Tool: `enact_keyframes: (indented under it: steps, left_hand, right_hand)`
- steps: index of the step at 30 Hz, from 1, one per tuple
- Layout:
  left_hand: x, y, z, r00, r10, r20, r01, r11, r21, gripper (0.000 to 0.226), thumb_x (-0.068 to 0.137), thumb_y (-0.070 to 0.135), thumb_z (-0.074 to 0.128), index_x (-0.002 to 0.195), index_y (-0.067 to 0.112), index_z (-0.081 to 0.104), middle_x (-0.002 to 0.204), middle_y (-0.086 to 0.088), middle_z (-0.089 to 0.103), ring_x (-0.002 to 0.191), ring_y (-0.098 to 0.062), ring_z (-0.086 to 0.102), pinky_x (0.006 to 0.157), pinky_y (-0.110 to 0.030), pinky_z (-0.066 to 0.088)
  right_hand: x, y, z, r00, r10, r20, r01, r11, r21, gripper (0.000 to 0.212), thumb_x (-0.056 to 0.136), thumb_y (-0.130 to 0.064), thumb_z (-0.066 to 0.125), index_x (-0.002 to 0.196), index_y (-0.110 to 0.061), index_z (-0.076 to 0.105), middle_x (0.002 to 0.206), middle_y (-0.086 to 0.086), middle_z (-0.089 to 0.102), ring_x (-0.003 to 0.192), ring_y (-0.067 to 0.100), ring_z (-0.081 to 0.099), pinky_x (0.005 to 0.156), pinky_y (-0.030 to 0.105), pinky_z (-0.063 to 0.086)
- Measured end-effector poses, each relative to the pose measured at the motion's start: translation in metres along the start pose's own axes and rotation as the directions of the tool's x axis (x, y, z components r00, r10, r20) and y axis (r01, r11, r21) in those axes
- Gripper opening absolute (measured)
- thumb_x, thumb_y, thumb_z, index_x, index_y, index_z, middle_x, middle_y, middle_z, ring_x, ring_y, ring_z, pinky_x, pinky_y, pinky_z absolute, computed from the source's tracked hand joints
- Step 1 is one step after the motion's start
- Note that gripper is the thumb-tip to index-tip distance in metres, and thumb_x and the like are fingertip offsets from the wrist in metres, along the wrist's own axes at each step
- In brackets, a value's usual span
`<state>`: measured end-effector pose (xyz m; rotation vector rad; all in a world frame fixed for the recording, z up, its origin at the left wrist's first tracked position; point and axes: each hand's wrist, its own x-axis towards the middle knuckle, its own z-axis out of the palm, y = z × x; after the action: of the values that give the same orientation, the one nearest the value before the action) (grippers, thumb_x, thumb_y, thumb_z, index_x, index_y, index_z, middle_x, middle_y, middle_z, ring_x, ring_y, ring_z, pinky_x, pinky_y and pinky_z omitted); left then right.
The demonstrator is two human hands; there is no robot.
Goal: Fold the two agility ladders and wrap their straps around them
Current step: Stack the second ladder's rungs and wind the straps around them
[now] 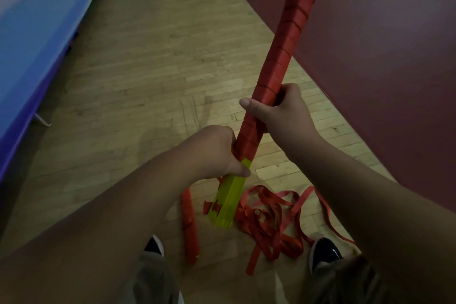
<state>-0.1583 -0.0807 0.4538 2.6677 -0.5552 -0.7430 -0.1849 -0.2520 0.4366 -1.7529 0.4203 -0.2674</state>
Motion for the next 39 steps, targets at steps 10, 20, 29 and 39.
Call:
enact_keyframes:
  steps: [10, 20, 29, 39]
  left_hand:
    - [-0.003, -0.021, -0.020, 0.977, 0.193, 0.089, -0.157, 0.939, -0.307, 0.041, 0.075, 0.052, 0.096, 0.108, 0.038, 0.077, 0.099, 0.014, 0.079, 0.092, -0.002, 0.074, 0.084, -0.029, 0.056]
    - [-0.001, -0.031, -0.025, 0.952, 0.279, 0.123, -0.258, 0.953, -0.161, 0.016, 0.095, 0.032, 0.082, 0.103, 0.044, 0.075, 0.095, 0.024, 0.073, 0.090, -0.001, 0.072, 0.079, -0.030, 0.056]
    - [-0.004, -0.024, -0.020, 0.964, 0.260, 0.059, -0.244, 0.949, -0.202, 0.006, 0.092, 0.042, 0.083, 0.094, 0.042, 0.077, 0.088, 0.014, 0.074, 0.078, -0.005, 0.071, 0.073, -0.031, 0.055]
    - [-0.008, -0.018, -0.017, 0.969, 0.246, 0.032, -0.235, 0.952, -0.194, 0.012, 0.086, 0.034, 0.087, 0.093, 0.039, 0.078, 0.085, 0.013, 0.076, 0.076, -0.011, 0.075, 0.070, -0.037, 0.060]
  right_hand:
    - [0.011, -0.002, -0.022, 0.944, 0.127, 0.305, -0.231, 0.914, 0.334, 0.043, 0.099, -0.016, 0.078, 0.139, -0.020, 0.065, 0.128, 0.018, 0.077, 0.112, 0.037, 0.079, 0.087, 0.053, 0.068]
    - [0.007, -0.006, -0.023, 0.916, 0.115, 0.384, -0.249, 0.914, 0.319, 0.031, 0.101, -0.017, 0.074, 0.132, -0.018, 0.074, 0.133, 0.021, 0.074, 0.120, 0.043, 0.075, 0.086, 0.048, 0.068]
    - [0.007, -0.005, -0.025, 0.909, 0.109, 0.402, -0.263, 0.899, 0.351, 0.031, 0.102, -0.015, 0.071, 0.133, -0.016, 0.074, 0.134, 0.025, 0.073, 0.122, 0.045, 0.074, 0.093, 0.052, 0.065]
    - [0.010, -0.003, -0.025, 0.911, 0.110, 0.397, -0.271, 0.885, 0.378, 0.032, 0.102, -0.019, 0.070, 0.134, -0.014, 0.072, 0.113, 0.013, 0.078, 0.113, 0.039, 0.078, 0.100, 0.057, 0.061]
